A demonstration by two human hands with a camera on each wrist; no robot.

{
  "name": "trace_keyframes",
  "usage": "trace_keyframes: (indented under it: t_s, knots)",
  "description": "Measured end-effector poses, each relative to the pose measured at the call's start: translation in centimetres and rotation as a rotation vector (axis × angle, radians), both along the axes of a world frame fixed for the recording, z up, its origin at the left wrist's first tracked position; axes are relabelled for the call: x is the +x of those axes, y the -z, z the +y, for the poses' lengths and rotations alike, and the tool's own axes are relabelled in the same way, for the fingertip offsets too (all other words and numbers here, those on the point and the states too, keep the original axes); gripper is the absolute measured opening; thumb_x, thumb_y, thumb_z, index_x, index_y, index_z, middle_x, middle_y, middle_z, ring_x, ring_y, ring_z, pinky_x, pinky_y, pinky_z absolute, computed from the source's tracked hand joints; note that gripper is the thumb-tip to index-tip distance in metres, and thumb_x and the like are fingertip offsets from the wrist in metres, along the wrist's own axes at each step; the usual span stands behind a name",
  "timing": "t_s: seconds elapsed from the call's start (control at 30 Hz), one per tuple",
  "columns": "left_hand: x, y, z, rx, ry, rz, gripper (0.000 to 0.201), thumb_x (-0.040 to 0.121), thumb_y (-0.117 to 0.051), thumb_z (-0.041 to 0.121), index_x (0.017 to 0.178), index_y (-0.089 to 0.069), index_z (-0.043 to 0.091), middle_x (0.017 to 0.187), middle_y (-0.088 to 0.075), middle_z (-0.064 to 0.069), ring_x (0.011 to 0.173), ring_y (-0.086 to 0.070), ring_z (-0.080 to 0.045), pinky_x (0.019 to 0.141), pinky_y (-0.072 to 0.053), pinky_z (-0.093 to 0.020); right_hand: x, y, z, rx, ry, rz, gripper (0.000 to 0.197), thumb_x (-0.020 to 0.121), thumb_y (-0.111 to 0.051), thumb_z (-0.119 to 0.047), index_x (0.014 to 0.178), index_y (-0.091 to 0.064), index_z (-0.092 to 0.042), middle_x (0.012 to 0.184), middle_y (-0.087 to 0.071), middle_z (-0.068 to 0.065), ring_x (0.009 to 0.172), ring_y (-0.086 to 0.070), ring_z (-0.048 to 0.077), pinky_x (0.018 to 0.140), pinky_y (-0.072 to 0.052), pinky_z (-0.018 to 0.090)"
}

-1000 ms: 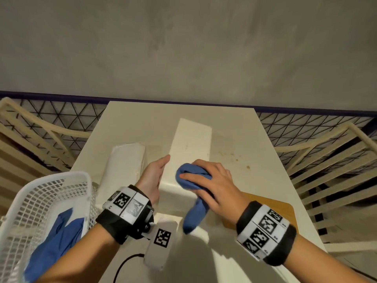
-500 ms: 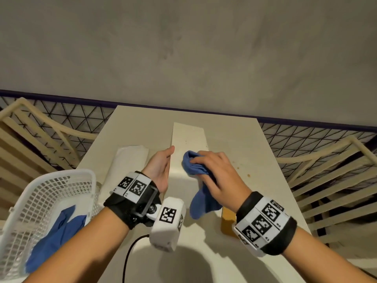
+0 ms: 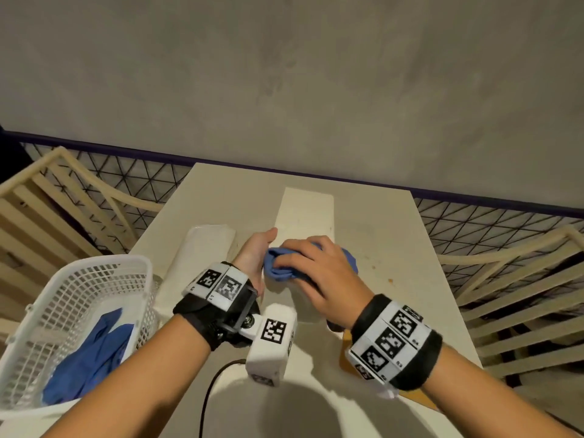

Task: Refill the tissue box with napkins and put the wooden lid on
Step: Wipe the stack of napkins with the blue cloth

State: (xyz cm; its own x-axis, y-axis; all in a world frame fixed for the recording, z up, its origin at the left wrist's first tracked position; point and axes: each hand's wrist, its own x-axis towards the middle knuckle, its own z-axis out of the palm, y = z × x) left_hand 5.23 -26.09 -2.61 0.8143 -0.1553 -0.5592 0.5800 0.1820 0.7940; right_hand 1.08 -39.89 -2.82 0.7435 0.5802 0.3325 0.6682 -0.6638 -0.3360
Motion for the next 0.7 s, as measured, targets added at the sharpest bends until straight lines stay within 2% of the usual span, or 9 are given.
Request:
trace_keyframes:
  t_s: [0.03,0.1,0.17,0.23,0.33,0.4,0.57,0.63,0.7]
  knots:
    - [-0.1,0.0,-0.5,0.038,-0.033,-0.037,0.04,0.099,-0.028,0.031,0.088,-0.057,0.005,0.098,-0.067,-0.021,0.067,-0.067,-0.017,0.063,-0.052,-0.018,0.8,0.0,0.0,0.006,0.016,0.029,0.036,0.081,-0.039,-0.021,0.109,-0.061,-0.015,0.116,-0.064,0.009,0.09,-0.055,0.036,0.083,-0.036,0.033]
    - [-0.2,0.1,-1.0,0.139,-0.097,-0.127,0.045,0.1,-0.025,0.033,0.122,-0.053,0.004,0.142,-0.044,-0.016,0.119,-0.054,-0.022,0.103,-0.038,-0.024,3.0,0.1,-0.7,0.088,0.162,0.104,0.041,0.082,-0.038,-0.025,0.112,-0.062,-0.009,0.118,-0.06,0.017,0.096,-0.055,0.041,0.089,-0.037,0.038]
    - [-0.6,-0.2,-1.3,0.171,-0.099,-0.146,0.061,0.096,-0.023,0.049,0.142,-0.036,0.011,0.152,-0.033,-0.007,0.14,-0.031,-0.02,0.12,-0.017,-0.036,3.8,0.6,-1.4,0.165,0.329,0.111,0.045,0.082,-0.039,-0.03,0.115,-0.061,-0.007,0.12,-0.057,0.021,0.101,-0.051,0.042,0.092,-0.042,0.049]
    - [-0.2,0.6,-1.2,0.115,-0.136,-0.142,0.066,0.094,-0.02,0.056,0.138,-0.043,0.012,0.142,-0.048,-0.008,0.133,-0.043,-0.017,0.117,-0.026,-0.035,2.1,1.5,-0.5,0.134,0.295,0.046,0.047,0.077,-0.037,-0.034,0.116,-0.056,-0.015,0.119,-0.057,0.019,0.099,-0.05,0.036,0.089,-0.043,0.047]
    - [0.0,0.7,-1.4,0.017,-0.197,-0.138,0.05,0.097,-0.023,0.048,0.116,-0.053,0.013,0.102,-0.066,-0.002,0.104,-0.061,-0.015,0.09,-0.044,-0.022,-0.6,2.5,0.8,0.071,0.064,0.058,0.036,0.077,-0.036,-0.025,0.113,-0.043,-0.026,0.121,-0.056,0.015,0.098,-0.042,0.024,0.085,-0.034,0.029]
    - [-0.2,0.6,-1.7,0.106,-0.156,-0.178,0.052,0.096,-0.022,0.048,0.114,-0.056,0.013,0.107,-0.066,-0.007,0.107,-0.056,-0.024,0.092,-0.042,-0.03,0.9,2.1,0.2,0.108,0.036,0.098,0.036,0.079,-0.035,-0.021,0.114,-0.042,-0.025,0.123,-0.054,0.018,0.104,-0.044,0.03,0.09,-0.033,0.028]
    - [-0.6,0.9,-1.1,0.355,-0.18,-0.221,0.069,0.094,-0.02,0.055,0.131,-0.052,0.007,0.136,-0.054,-0.013,0.126,-0.049,-0.027,0.113,-0.032,-0.042,4.8,3.0,-0.6,0.28,0.427,0.143,0.037,0.089,-0.048,-0.004,0.126,-0.048,-0.011,0.131,-0.045,0.018,0.112,-0.04,0.037,0.102,-0.037,0.045]
    - [-0.4,1.2,-0.8,0.397,-0.214,-0.247,0.064,0.096,-0.024,0.05,0.122,-0.057,0.002,0.128,-0.058,-0.014,0.12,-0.052,-0.026,0.109,-0.035,-0.039,2.7,4.2,0.4,0.198,0.325,-0.025,0.044,0.081,-0.052,-0.001,0.121,-0.045,-0.016,0.126,-0.05,0.016,0.106,-0.042,0.033,0.09,-0.048,0.045]
    - [-0.4,1.5,-0.5,0.436,-0.245,-0.285,0.045,0.097,-0.03,0.04,0.093,-0.057,0.005,0.098,-0.059,-0.011,0.099,-0.052,-0.021,0.087,-0.041,-0.03,0.8,5.1,0.5,0.118,0.147,-0.11,0.038,0.079,-0.046,-0.013,0.116,-0.042,-0.02,0.124,-0.045,0.006,0.099,-0.038,0.023,0.081,-0.051,0.038]
